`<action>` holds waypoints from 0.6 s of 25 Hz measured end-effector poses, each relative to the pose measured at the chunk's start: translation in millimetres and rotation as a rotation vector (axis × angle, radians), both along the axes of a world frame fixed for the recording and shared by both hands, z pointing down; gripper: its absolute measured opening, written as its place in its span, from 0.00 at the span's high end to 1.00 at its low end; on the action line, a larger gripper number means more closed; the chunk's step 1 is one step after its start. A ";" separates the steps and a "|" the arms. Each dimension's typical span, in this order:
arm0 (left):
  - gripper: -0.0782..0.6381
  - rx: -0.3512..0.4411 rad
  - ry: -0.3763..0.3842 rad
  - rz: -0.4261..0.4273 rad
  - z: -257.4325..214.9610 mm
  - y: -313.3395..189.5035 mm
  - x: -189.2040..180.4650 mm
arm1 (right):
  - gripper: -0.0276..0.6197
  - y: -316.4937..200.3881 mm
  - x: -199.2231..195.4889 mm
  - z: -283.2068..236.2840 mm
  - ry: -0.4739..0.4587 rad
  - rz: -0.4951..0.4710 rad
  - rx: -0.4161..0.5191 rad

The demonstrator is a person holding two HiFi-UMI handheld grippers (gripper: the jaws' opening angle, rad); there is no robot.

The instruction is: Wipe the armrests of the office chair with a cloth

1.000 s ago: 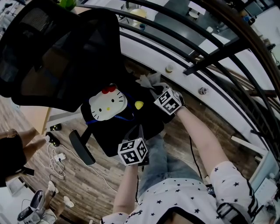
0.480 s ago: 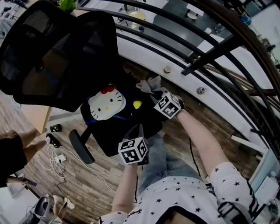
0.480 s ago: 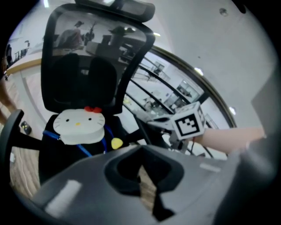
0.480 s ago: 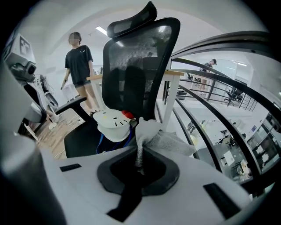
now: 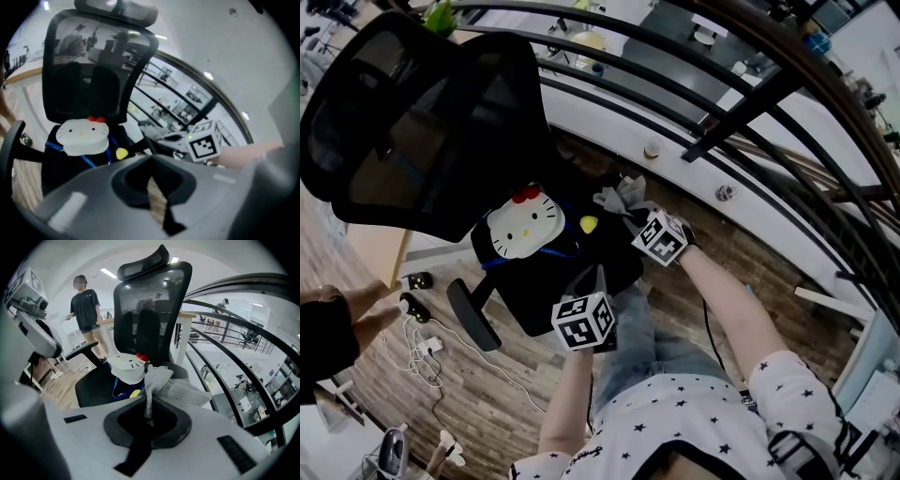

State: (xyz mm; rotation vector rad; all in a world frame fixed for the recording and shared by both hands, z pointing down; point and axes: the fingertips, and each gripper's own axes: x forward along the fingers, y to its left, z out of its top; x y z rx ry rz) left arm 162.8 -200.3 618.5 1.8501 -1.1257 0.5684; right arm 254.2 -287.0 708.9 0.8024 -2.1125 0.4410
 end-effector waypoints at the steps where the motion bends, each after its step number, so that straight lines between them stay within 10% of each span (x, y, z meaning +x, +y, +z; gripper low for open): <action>1: 0.88 0.002 0.001 0.002 -1.4 1.2 0.8 | 0.92 4.0 1.0 0.0 0.000 0.003 -0.002; 15: 0.88 0.029 -0.002 0.036 -11.3 17.4 9.6 | 0.92 47.8 9.9 1.2 0.014 0.019 -0.012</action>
